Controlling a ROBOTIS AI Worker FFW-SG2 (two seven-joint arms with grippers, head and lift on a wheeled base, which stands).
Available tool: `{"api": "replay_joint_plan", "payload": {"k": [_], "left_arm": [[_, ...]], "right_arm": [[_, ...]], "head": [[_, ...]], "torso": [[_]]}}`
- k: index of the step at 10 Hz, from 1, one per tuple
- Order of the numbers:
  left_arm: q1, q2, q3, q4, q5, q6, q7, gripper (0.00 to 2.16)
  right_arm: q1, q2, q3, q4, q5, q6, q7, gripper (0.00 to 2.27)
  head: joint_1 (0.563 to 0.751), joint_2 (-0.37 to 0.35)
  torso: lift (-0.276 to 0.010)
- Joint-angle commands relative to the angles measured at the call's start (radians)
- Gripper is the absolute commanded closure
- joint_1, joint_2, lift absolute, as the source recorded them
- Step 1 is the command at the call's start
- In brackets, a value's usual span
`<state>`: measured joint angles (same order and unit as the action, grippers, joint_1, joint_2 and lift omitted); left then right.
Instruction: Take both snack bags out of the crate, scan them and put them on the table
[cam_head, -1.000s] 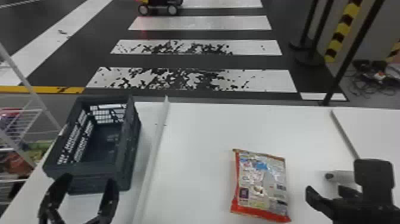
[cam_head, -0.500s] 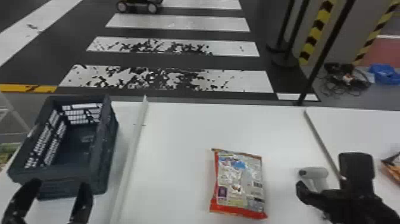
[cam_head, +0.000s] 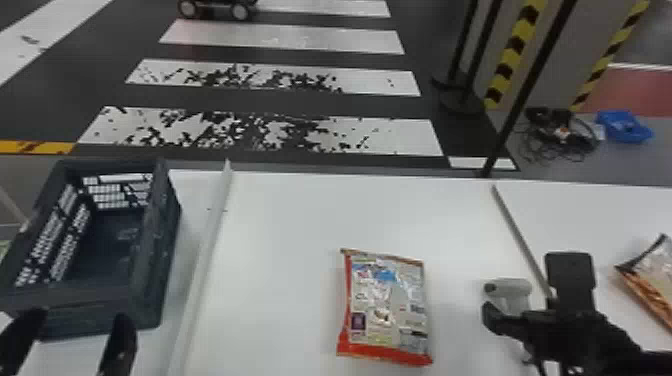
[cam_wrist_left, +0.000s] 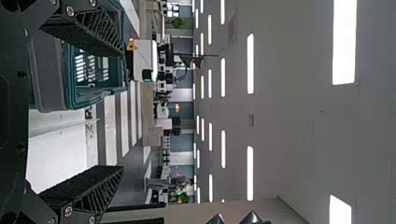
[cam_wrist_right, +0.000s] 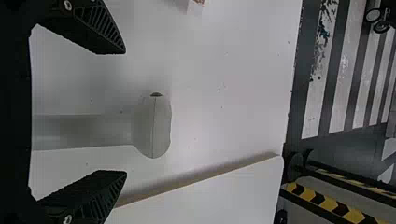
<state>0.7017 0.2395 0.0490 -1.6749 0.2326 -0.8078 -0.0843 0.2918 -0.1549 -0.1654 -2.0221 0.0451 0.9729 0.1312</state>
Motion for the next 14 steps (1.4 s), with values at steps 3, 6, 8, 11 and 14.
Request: {"api": "replay_joint_plan", "payload": {"k": [3, 6, 8, 11, 14], "left_arm": [[-0.011, -0.002, 0.0, 0.02, 0.001, 0.0, 0.0, 0.14], [-0.015, -0.005, -0.001, 0.023, 0.001, 0.0, 0.0, 0.14], [-0.015, -0.006, 0.0, 0.023, 0.001, 0.0, 0.0, 0.14], [-0.015, -0.005, -0.001, 0.021, -0.001, 0.0, 0.0, 0.14], [-0.013, -0.005, -0.001, 0.023, 0.001, -0.003, 0.0, 0.14]], "right_arm": [[-0.037, -0.032, -0.008, 0.102, 0.005, -0.023, 0.013, 0.09], [-0.057, -0.04, -0.011, 0.131, 0.01, -0.007, 0.051, 0.48], [-0.062, -0.041, -0.016, 0.141, 0.021, 0.005, 0.068, 1.39], [-0.065, -0.04, -0.036, 0.143, 0.019, 0.033, 0.051, 2.25], [-0.053, -0.037, -0.051, 0.117, 0.005, 0.017, 0.03, 2.25]], "head": [[0.695, -0.104], [0.695, -0.117], [0.695, -0.116], [0.695, -0.134], [0.695, -0.153]], "torso": [[-0.094], [-0.094], [-0.094], [-0.094], [-0.094]]}}
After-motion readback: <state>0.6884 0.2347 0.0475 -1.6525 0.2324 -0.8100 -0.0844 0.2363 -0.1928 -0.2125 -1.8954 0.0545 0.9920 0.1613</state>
